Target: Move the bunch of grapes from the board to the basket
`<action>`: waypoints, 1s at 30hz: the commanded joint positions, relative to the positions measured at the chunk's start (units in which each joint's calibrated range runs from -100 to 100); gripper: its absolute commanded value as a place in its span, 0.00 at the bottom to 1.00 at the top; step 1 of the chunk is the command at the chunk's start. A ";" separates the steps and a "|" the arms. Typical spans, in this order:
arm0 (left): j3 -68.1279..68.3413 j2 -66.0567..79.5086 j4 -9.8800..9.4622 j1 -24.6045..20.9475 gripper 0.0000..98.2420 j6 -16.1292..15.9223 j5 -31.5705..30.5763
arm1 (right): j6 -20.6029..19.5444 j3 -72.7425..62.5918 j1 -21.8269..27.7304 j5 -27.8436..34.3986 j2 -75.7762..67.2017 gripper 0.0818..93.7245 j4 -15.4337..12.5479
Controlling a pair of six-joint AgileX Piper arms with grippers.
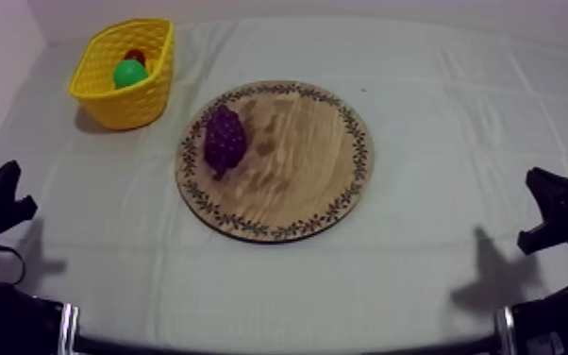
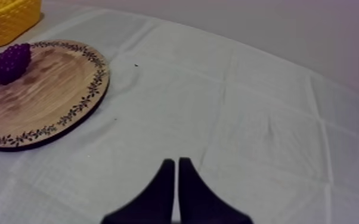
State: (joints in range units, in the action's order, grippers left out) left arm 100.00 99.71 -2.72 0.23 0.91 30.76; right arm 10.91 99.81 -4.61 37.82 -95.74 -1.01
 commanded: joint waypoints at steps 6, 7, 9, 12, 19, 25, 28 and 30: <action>0.00 0.03 0.01 -0.77 0.00 -0.63 0.07 | 0.01 -0.03 0.02 0.00 -0.01 0.00 0.01; 0.00 0.03 0.03 -0.86 0.00 -0.80 0.13 | 0.01 -0.03 0.02 0.00 -0.01 0.00 0.01; -0.12 0.03 0.07 -1.02 0.00 -1.08 0.84 | 0.01 -0.03 0.02 0.00 -0.01 0.00 0.01; -0.26 0.03 0.14 -1.14 0.00 -1.29 1.79 | 0.01 -0.03 0.02 0.00 -0.01 0.00 0.01; -0.33 0.03 0.15 -1.22 0.00 -2.45 2.27 | 0.01 -0.03 0.02 0.00 -0.01 0.00 0.01; -0.96 -0.75 -1.38 -0.56 0.00 -2.00 1.33 | 0.02 -0.03 0.02 0.00 -0.01 0.00 0.01; -3.51 -3.80 -3.05 0.10 0.00 -0.63 1.23 | 0.01 -0.03 0.02 0.00 -0.01 0.00 0.01; -6.60 -6.77 -3.55 0.48 0.00 0.08 1.69 | 0.01 -0.03 0.02 0.00 -0.01 0.00 0.01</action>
State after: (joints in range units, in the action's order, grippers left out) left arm 95.80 95.31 -6.08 0.61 0.41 32.19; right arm 10.88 99.81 -4.61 37.82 -95.74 -1.01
